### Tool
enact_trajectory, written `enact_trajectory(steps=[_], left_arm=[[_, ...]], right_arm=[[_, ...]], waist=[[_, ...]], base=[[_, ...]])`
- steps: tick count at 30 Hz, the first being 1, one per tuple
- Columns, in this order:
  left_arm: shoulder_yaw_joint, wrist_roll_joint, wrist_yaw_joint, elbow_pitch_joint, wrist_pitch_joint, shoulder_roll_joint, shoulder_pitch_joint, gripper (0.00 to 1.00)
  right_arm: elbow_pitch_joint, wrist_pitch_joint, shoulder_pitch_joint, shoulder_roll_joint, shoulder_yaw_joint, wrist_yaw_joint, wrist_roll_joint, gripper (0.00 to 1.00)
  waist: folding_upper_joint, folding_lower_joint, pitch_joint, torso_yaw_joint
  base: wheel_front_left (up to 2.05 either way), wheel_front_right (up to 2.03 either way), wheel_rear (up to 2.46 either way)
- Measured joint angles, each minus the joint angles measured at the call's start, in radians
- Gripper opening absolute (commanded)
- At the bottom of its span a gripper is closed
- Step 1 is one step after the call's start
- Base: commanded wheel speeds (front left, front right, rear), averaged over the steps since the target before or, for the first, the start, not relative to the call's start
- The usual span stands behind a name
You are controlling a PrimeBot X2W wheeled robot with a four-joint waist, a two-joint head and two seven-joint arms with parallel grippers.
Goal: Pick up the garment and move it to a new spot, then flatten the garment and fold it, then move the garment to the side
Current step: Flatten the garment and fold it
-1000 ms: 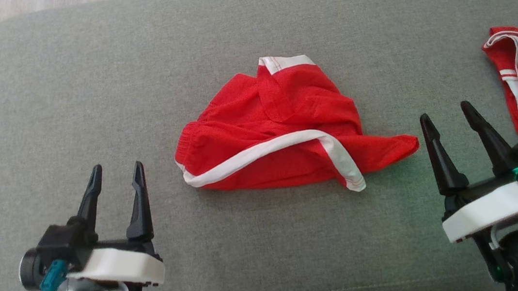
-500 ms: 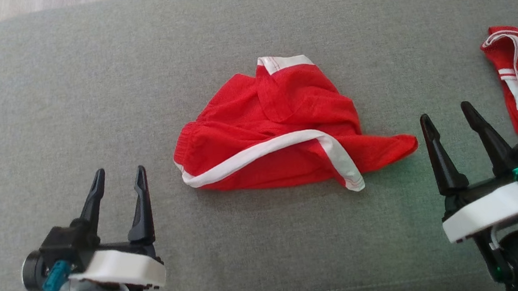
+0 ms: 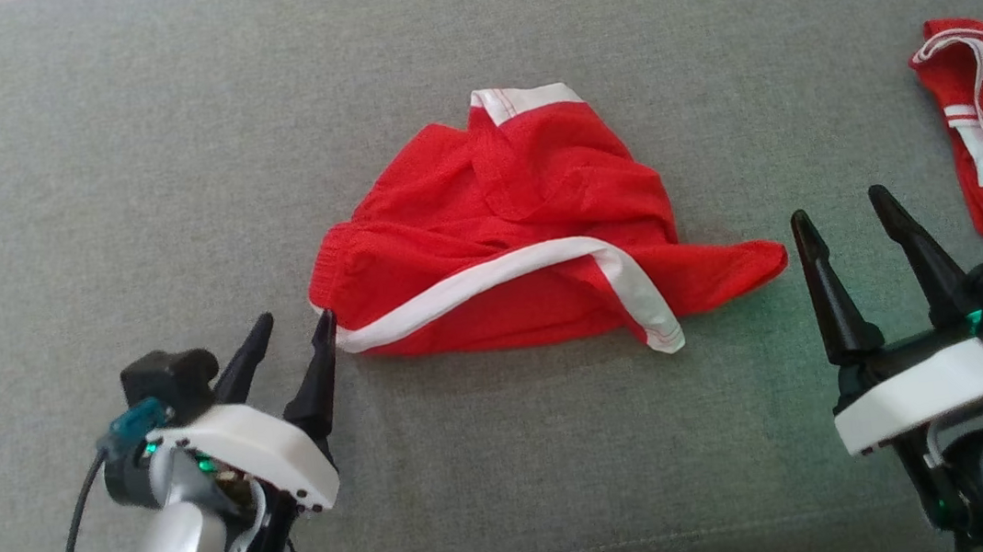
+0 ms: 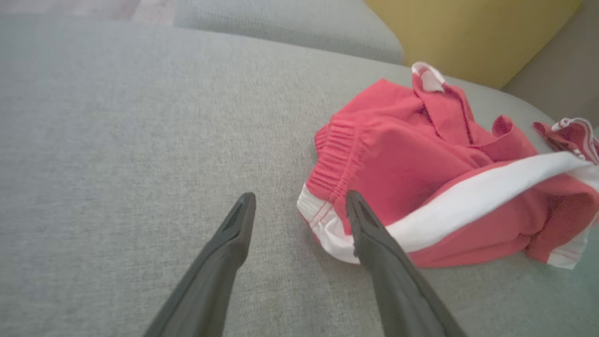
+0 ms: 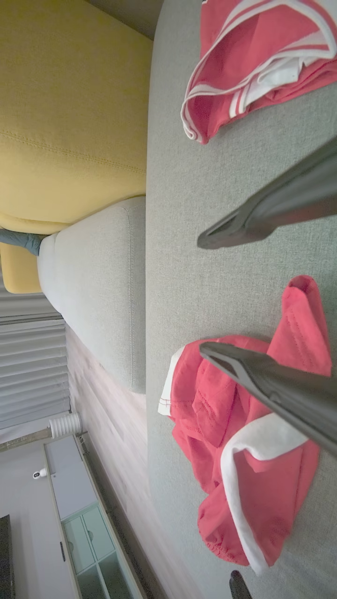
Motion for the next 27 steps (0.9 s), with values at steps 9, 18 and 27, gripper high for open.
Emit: enact_trajectory(steps=[9, 18, 27], left_arm=[[-0.016, -0.052, -0.021, 0.075, 0.092, -0.002, -0.038, 0.86], [-0.024, -0.067, -0.033, 0.078, 0.101, -0.003, -0.043, 0.0], [-0.032, -0.067, -0.033, 0.077, 0.086, -0.004, -0.056, 0.0]], right_arm=[[0.007, 0.0, -0.001, 0.004, 0.0, 0.0, 0.0, 1.0], [0.025, 0.001, -0.003, 0.0, 0.048, 0.0, 0.008, 1.0], [0.127, 0.053, -0.006, -0.071, 0.328, 0.0, 0.038, 1.0]], waist=[[0.0, 0.0, 0.023, -0.014], [0.0, 0.0, 0.033, -0.015], [0.0, 0.0, 0.033, -0.001]], base=[[0.0, 0.0, 0.0], [0.0, 0.0, 0.0], [0.0, 0.0, 0.0]])
